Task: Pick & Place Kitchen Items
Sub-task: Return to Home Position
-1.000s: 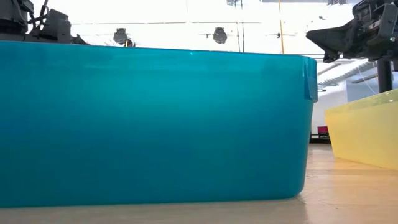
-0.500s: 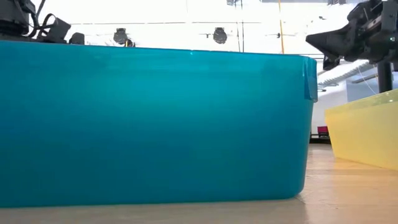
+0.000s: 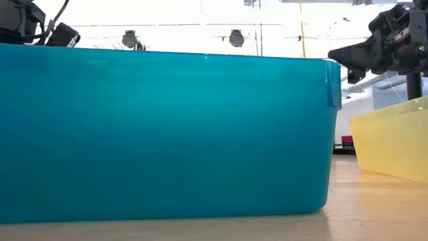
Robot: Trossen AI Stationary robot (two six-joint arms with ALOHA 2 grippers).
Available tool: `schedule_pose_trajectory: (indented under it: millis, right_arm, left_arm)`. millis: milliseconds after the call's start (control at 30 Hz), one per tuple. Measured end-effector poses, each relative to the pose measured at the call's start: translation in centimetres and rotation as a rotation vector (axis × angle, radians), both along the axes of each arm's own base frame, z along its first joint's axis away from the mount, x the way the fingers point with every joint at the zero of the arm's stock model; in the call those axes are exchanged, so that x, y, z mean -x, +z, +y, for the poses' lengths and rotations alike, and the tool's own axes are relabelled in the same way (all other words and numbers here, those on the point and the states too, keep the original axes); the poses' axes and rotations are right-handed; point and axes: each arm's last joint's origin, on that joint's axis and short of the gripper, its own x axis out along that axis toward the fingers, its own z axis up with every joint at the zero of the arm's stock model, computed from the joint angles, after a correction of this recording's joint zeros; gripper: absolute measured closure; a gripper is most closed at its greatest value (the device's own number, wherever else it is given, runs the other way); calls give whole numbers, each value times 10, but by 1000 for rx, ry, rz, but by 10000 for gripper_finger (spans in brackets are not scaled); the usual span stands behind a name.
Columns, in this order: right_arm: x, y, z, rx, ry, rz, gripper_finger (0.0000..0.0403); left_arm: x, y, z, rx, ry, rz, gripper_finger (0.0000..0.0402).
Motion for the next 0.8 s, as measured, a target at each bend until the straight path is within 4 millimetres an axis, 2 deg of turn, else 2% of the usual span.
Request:
schedule_pose_trajectory:
  millis: [267,367,500,800]
  right_arm:
    - [0,-2,0,-4,1,21,394]
    - [0,-3,0,-2,0,33,394]
    - [0,-5,0,22,-7,51,394]
    - [0,-6,-2,28,-57,67,394]
  left_arm:
    - [3,4,0,-44,-4,-24,366]
    - [7,10,-1,-52,-12,-65,366]
    - [16,15,-3,-21,-29,-37,366]
    - [16,10,-9,-70,-240,-42,366]
